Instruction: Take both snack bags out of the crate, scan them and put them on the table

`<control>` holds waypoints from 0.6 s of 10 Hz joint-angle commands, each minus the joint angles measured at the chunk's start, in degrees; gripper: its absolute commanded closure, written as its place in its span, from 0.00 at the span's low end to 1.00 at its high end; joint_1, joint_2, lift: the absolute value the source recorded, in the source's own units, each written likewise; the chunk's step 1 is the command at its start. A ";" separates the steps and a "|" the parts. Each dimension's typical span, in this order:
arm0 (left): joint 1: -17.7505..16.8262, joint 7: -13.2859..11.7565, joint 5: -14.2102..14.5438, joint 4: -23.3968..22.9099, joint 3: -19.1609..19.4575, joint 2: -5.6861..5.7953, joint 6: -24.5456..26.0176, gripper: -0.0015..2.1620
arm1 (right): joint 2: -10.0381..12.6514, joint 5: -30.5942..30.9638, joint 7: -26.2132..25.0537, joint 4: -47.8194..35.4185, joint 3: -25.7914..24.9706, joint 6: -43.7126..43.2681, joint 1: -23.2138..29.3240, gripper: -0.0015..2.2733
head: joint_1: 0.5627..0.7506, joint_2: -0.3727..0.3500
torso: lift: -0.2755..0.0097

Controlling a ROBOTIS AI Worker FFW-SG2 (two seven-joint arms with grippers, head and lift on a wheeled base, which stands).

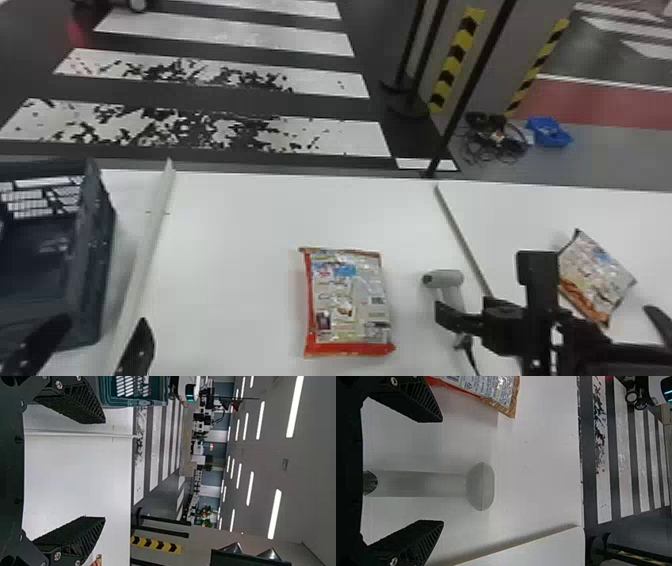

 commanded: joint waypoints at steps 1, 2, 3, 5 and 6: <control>0.64 -0.02 0.02 -0.11 0.22 0.03 -0.16 0.06 | -0.31 0.21 0.24 1.37 0.21 -0.34 -0.37 0.04 | 0.70 0.23 | 0.64; 0.99 -0.02 0.02 -0.29 0.30 0.12 -0.34 0.06 | -0.48 0.82 0.24 1.99 0.74 -0.34 -0.72 0.04 | 0.70 0.22 | 0.64; 1.08 -0.10 0.02 -0.29 0.30 0.20 -0.51 0.06 | -0.57 1.70 0.24 3.22 1.36 -0.17 -1.51 0.04 | 0.70 0.22 | 0.64; 1.43 -0.10 0.11 -0.11 0.48 0.38 -1.04 0.06 | -0.92 2.58 0.15 5.24 2.59 -0.17 -2.92 0.04 | 0.70 0.22 | 0.64; 1.69 -0.10 0.28 -0.11 0.83 0.38 -1.74 0.07 | -1.01 3.11 0.15 6.38 3.20 -0.17 -3.71 0.06 | 0.70 0.23 | 0.64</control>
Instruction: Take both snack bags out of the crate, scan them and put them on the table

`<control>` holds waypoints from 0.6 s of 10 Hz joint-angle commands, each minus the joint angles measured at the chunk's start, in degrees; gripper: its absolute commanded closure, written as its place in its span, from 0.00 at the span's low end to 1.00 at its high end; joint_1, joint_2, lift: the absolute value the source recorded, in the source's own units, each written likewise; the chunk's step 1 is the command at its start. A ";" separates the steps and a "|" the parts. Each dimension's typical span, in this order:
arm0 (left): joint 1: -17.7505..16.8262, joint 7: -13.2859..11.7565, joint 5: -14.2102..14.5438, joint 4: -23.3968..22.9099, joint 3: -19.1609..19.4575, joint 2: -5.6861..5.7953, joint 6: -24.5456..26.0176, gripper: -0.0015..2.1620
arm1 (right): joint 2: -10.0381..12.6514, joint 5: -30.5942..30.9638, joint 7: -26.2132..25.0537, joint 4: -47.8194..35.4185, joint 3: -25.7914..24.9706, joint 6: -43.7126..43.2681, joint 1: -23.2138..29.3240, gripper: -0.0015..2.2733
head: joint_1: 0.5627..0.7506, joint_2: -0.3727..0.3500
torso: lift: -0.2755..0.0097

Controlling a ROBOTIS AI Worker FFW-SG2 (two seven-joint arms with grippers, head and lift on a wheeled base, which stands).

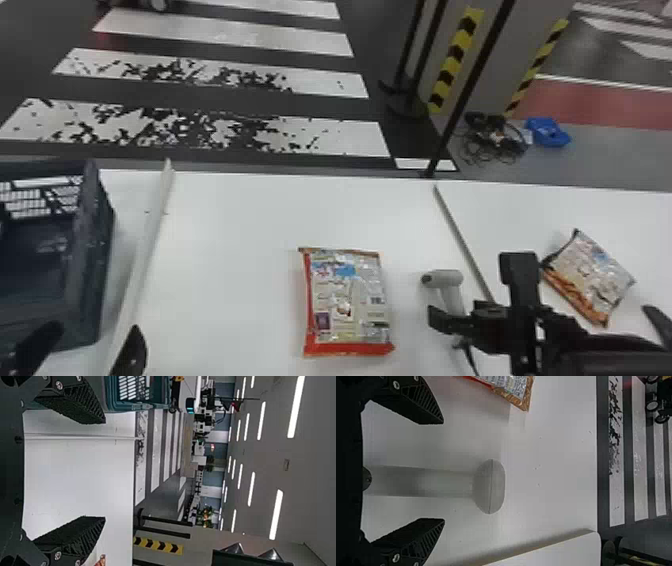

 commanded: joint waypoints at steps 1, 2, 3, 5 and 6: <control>0.22 0.00 0.18 0.12 0.39 0.09 -0.39 0.07 | -0.08 0.77 0.09 1.65 0.86 0.00 -1.35 0.10 | 0.70 0.23 | 0.64; 0.22 0.00 0.27 0.21 0.39 0.09 -0.39 0.07 | -0.26 1.82 0.09 2.27 1.48 0.00 -2.05 0.17 | 0.70 0.24 | 0.64; 0.14 0.00 0.27 0.21 0.39 0.09 -0.39 0.07 | -0.34 2.44 0.53 2.88 1.83 0.00 -2.49 0.34 | 0.70 0.25 | 0.64; 0.05 0.00 0.36 0.39 0.47 0.09 -0.39 0.07 | -0.26 2.17 -1.23 3.15 2.36 0.53 -2.75 0.91 | 0.70 0.25 | 0.64; -0.13 0.00 0.45 0.48 0.47 0.09 -0.39 0.07 | -0.34 2.35 -1.40 3.50 2.36 0.53 -2.84 0.95 | 0.70 0.25 | 0.64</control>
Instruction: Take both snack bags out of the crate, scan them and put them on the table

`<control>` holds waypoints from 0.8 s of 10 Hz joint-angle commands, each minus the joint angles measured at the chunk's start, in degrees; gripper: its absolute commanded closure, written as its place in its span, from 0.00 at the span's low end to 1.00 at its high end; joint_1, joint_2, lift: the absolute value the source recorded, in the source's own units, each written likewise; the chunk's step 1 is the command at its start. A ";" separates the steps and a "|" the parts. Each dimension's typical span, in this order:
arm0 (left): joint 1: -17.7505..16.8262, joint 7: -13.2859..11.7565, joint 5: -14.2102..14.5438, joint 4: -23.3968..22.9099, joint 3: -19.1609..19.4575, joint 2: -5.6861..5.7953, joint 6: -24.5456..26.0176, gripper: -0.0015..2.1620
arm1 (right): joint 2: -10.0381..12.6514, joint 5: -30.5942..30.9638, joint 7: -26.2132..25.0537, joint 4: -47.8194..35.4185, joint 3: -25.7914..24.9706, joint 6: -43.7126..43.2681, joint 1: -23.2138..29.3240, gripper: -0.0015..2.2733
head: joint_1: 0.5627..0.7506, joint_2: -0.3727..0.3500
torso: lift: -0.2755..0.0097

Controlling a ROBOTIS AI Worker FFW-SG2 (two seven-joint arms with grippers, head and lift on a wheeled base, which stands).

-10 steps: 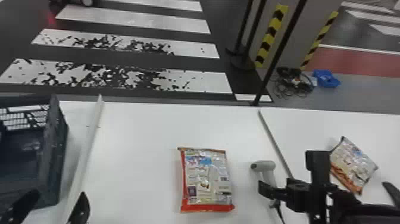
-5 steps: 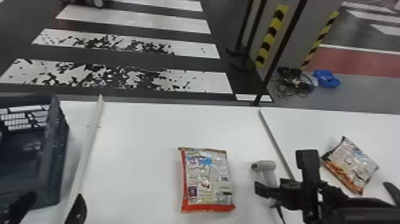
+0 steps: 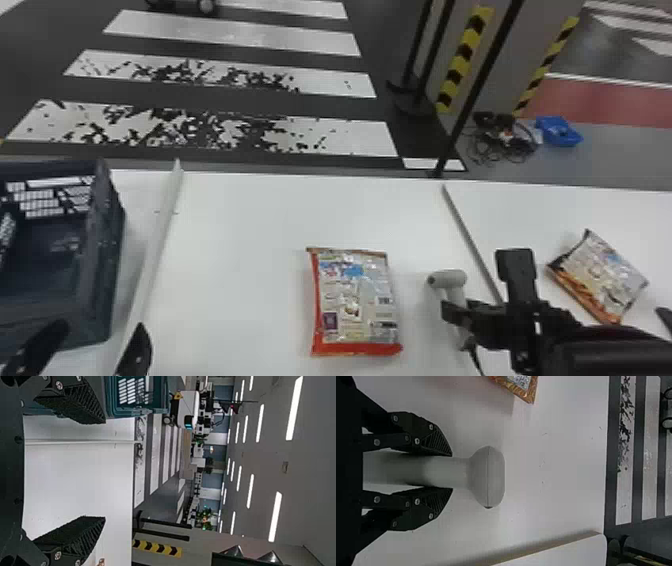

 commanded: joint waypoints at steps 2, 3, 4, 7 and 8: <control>-0.28 0.00 0.33 0.34 0.00 0.00 0.00 0.07 | 0.03 0.14 -0.51 0.19 0.03 0.02 -0.13 0.99 | 0.70 0.25 | 0.64; -0.28 0.00 0.24 0.34 0.00 -0.09 0.00 0.07 | 0.03 -0.21 -1.56 -0.33 -0.15 0.02 -0.05 0.99 | 0.70 0.25 | 0.64; -0.28 0.00 0.33 0.34 0.00 -0.09 0.00 0.07 | 0.03 -0.83 -2.26 -1.74 -0.68 0.90 0.13 0.99 | 0.70 0.24 | 0.64; -0.37 0.00 0.24 0.34 -0.18 0.00 0.00 0.07 | 1.17 -1.80 -3.23 -9.65 -1.91 8.63 3.12 0.99 | 0.70 0.24 | 0.64; -0.54 0.00 0.24 0.43 -0.44 0.09 0.00 0.07 | 2.14 -1.88 -3.23 -12.90 -2.26 10.74 4.88 0.99 | 0.70 0.24 | 0.64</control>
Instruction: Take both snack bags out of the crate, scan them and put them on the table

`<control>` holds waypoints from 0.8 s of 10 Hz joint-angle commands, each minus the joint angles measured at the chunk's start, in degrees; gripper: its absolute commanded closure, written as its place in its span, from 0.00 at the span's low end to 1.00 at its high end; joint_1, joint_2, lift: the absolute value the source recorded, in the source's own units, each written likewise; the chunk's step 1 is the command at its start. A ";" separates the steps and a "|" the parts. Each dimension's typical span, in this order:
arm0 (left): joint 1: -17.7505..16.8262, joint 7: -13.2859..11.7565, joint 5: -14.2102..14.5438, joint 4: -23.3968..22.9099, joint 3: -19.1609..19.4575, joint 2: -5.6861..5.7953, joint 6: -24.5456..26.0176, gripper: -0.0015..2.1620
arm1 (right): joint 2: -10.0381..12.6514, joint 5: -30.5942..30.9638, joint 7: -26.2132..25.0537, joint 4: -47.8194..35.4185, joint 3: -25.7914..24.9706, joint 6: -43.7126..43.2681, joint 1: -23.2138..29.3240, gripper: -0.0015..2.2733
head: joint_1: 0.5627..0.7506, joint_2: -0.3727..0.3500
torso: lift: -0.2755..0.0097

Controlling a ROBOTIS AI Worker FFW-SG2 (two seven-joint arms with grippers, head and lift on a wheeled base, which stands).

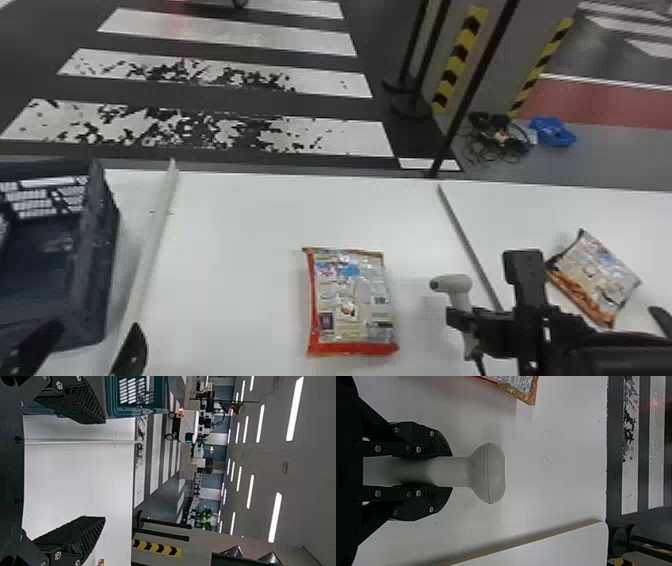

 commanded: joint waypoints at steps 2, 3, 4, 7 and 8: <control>-0.45 0.03 0.35 0.14 -0.36 0.55 0.18 0.07 | 1.45 -1.94 -0.62 -7.08 -0.83 3.69 4.34 0.99 | 0.70 0.25 | 0.64; -0.45 0.03 0.35 0.14 -0.28 0.73 0.18 0.07 | 2.15 -2.29 -0.62 -9.63 -1.00 6.68 5.31 0.99 | 0.70 0.26 | 0.64; -0.45 0.03 0.43 0.14 -0.28 0.82 0.18 0.07 | 2.77 -4.31 -0.71 -11.56 -1.71 8.61 6.10 0.99 | 0.70 0.27 | 0.64; -0.71 -0.06 0.70 0.14 -0.54 0.99 0.18 0.07 | 5.14 -5.98 -0.62 -16.48 -0.92 11.95 7.24 0.99 | 0.70 0.32 | 0.64; -0.71 -0.06 0.70 0.14 -0.63 0.99 0.18 0.07 | 5.93 -6.16 -0.62 -18.07 -0.48 14.06 7.24 0.99 | 0.70 0.35 | 0.64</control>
